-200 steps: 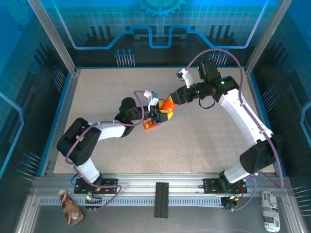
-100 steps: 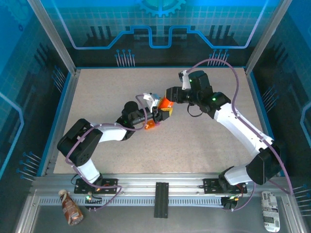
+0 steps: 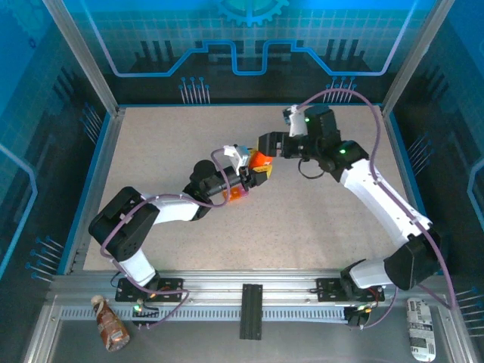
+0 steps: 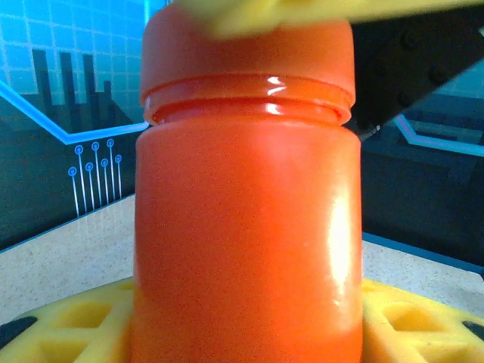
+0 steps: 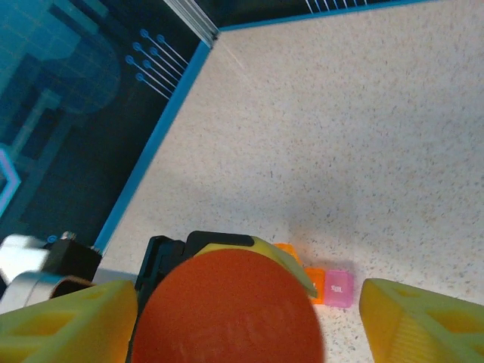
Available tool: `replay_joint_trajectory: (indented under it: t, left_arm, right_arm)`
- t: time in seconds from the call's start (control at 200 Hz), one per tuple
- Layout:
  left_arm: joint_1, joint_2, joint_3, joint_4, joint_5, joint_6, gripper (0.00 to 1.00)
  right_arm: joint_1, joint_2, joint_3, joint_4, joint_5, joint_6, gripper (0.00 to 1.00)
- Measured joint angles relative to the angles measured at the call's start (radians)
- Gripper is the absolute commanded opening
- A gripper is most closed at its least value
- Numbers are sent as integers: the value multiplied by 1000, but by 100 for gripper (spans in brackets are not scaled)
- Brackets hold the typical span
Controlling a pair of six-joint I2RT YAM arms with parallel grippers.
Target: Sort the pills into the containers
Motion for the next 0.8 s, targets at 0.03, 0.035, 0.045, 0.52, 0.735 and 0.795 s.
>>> replay_joint_trajectory:
  t: [0.03, 0.035, 0.045, 0.52, 0.735, 0.795]
  left_arm:
    - [1, -3, 0, 1, 8, 0, 0]
    - [2, -4, 0, 1, 9, 0, 0]
    - [3, -5, 0, 1, 12, 0, 0]
    - [31, -27, 27, 16, 222, -58, 0]
    - [31, -27, 44, 15, 255, -65, 0]
    - [31, -27, 45, 15, 258, -65, 0]
  right_arm:
    - [-20, -19, 0, -6, -21, -11, 80]
    - [-23, -21, 0, -6, -24, -12, 80]
    - [-30, -28, 1, -8, -31, -18, 80]
    - [-75, 14, 325, -331, -147, -311, 81]
    - [1, 85, 365, -449, -82, -389, 80]
    - [13, 95, 365, -468, -66, -401, 78]
